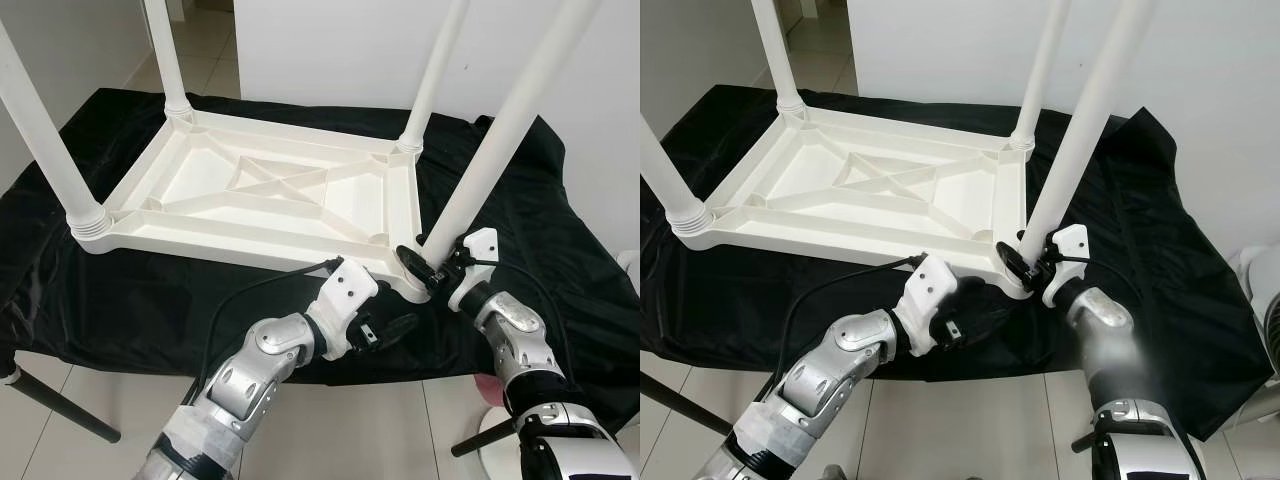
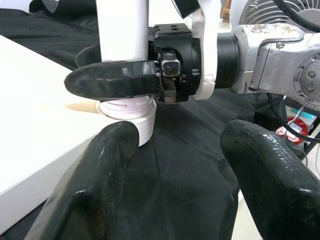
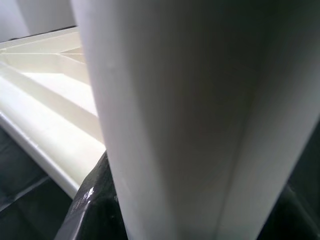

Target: Building children table

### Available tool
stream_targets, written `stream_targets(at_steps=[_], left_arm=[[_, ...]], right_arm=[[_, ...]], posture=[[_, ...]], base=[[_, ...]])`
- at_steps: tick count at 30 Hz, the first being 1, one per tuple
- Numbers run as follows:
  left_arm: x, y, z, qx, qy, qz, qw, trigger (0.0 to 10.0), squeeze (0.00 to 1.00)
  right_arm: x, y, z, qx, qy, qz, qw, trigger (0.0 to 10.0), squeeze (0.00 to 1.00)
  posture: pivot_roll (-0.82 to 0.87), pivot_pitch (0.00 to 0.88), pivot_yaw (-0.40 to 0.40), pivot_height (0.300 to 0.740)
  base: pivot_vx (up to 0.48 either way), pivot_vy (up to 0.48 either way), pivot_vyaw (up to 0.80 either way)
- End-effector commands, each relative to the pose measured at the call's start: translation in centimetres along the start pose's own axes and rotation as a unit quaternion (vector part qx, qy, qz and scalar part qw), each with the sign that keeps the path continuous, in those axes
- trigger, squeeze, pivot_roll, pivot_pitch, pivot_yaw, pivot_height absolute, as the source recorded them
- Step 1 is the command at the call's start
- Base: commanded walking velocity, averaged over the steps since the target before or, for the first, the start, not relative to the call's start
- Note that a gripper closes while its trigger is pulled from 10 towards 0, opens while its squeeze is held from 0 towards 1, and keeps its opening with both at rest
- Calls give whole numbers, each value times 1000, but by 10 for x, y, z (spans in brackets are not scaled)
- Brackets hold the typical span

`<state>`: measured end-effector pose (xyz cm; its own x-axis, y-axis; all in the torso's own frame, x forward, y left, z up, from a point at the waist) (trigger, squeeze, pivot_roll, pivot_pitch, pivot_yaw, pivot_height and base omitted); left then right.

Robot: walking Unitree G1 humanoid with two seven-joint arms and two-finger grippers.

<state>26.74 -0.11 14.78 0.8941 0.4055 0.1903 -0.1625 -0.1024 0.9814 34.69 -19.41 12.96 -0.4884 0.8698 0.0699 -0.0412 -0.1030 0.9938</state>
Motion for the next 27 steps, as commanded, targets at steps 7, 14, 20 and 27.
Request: stream_targets(at_steps=[7, 14, 20, 27], left_arm=[[-4, -4, -1, 7, -24, 4, 1000, 10000, 0], [0, -6, -5, 13, -17, 3, 1000, 10000, 0], [3, -8, -7, 17, -8, 2, 1000, 10000, 0], [2, -9, -8, 18, -4, 2, 1000, 10000, 0]], right_arm=[[3, -16, -3, 11, -139, 26, 990, 10000, 0], [16, -16, -3, -23, -229, 46, 972, 10000, 0], [31, -18, -1, -43, -322, 64, 944, 10000, 0], [43, -24, 2, -34, -378, 75, 922, 10000, 0]], posture=[[-3, 66, -66, 740], [-3, 69, -66, 740], [3, 68, -70, 740], [6, 62, -76, 740]], base=[[0, 0, 0], [0, 0, 0], [0, 0, 0], [0, 0, 0]])
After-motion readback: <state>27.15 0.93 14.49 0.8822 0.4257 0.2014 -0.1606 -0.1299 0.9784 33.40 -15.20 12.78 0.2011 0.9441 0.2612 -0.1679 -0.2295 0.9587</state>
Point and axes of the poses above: a point about 5 cm out from each wrist's last joint towards the gripper, its own z axis pointing out of the wrist towards the gripper, its own y axis along the axis of the wrist's last joint, x = y × z, the point moved 1 cm from there along z, pointing out of the wrist towards the gripper, and after that the axes turned 7 degrees about z, right-handed, at the moved point
